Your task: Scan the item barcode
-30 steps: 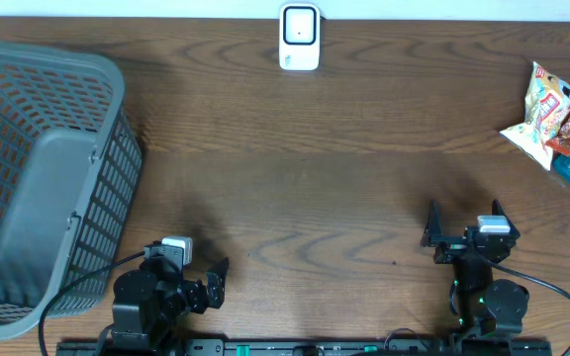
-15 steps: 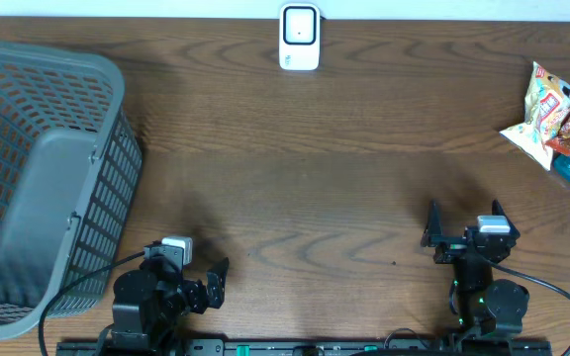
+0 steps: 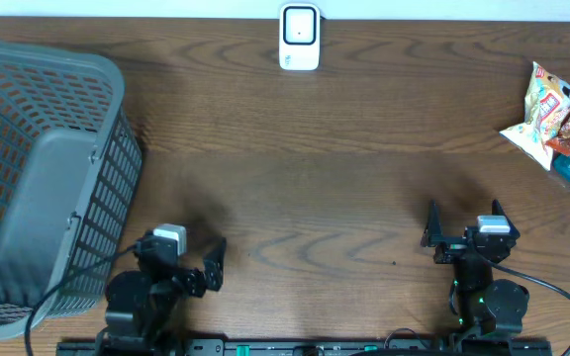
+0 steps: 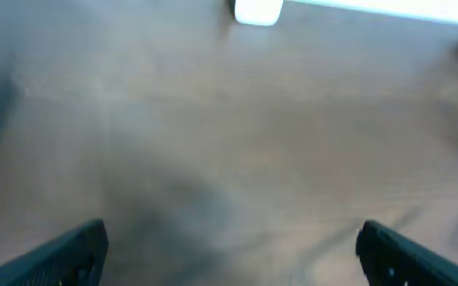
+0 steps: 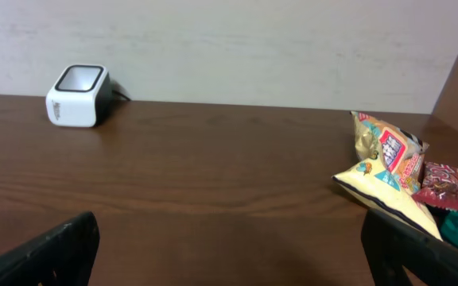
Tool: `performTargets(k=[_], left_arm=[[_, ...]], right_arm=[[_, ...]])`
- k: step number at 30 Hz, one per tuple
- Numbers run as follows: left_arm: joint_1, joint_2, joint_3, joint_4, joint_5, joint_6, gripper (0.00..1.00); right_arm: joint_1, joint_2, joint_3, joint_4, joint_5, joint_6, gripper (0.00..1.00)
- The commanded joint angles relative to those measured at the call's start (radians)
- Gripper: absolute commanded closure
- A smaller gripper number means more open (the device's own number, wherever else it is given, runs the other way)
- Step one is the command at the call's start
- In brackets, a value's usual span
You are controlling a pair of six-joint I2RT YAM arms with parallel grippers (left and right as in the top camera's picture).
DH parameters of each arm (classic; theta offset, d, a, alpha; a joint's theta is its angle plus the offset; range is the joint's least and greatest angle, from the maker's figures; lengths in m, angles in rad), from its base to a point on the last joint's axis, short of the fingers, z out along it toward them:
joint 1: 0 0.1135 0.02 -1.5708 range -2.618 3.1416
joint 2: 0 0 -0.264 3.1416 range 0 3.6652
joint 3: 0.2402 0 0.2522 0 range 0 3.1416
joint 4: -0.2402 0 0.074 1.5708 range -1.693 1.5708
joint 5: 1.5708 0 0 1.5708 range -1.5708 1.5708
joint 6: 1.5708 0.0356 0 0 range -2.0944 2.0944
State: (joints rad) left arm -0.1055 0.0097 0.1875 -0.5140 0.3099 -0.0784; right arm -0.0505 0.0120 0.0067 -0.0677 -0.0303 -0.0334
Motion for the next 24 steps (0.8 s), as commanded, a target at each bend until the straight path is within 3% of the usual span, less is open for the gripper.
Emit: performTargets(k=[1, 10, 15, 19, 24], left_arm=[[0.004, -0.008, -0.001, 0.190, -0.039, 0.002, 0.00], [0.005, -0.008, -0.092, 0.501, -0.200, 0.007, 0.00], [0.005, -0.008, -0.179, 0.639, -0.212, 0.118, 0.00], [0.018, -0.008, -0.184, 0.594, -0.259, 0.199, 0.00], [0.039, -0.008, -0.184, 0.442, -0.265, 0.191, 0.00]], right_arm=[[0.004, -0.006, -0.001, -0.005, 0.001, -0.005, 0.01], [0.004, -0.006, -0.001, -0.004, 0.001, -0.005, 0.01], [0.004, -0.006, -0.001, -0.005, 0.001, -0.005, 0.01], [0.004, -0.006, -0.001, -0.004, 0.001, -0.005, 0.01], [0.004, -0.006, -0.001, -0.004, 0.001, -0.005, 0.01]])
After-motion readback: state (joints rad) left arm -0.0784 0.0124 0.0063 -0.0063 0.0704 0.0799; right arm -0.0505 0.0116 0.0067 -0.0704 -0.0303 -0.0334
